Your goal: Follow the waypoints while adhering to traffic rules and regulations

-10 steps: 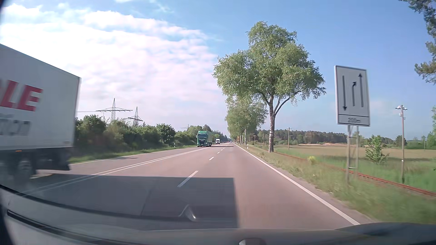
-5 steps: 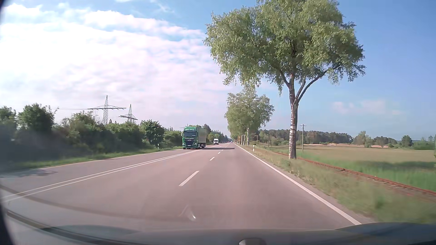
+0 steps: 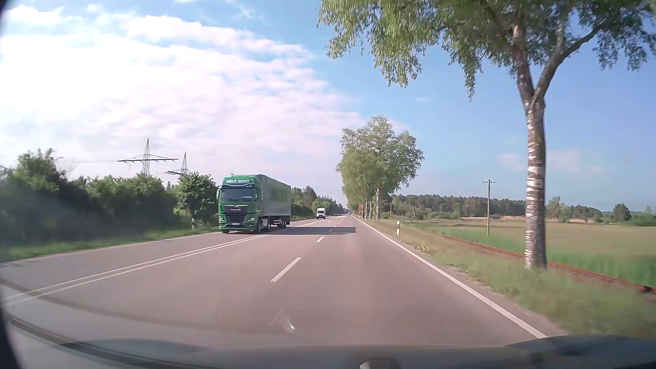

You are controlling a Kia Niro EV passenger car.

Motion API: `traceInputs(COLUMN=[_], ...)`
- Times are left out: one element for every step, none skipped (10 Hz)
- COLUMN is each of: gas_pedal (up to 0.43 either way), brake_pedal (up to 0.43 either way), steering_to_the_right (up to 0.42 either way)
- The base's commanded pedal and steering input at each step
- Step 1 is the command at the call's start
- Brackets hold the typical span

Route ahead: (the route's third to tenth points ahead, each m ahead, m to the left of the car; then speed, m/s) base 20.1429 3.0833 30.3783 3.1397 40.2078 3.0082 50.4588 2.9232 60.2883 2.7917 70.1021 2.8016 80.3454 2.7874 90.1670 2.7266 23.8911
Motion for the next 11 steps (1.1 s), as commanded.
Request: traceInputs(gas_pedal=[0.209, 0.209, 0.209, 0.209, 0.209, 0.209, 0.209, 0.209, 0.209, 0.209, 0.209], brake_pedal=[0.0, 0.0, 0.0, 0.0, 0.0, 0.0, 0.0, 0.0, 0.0, 0.0, 0.0], steering_to_the_right=[0.001, 0.001, 0.001, 0.001, 0.001, 0.001, 0.002, 0.002, 0.002, 0.002, 0.002])
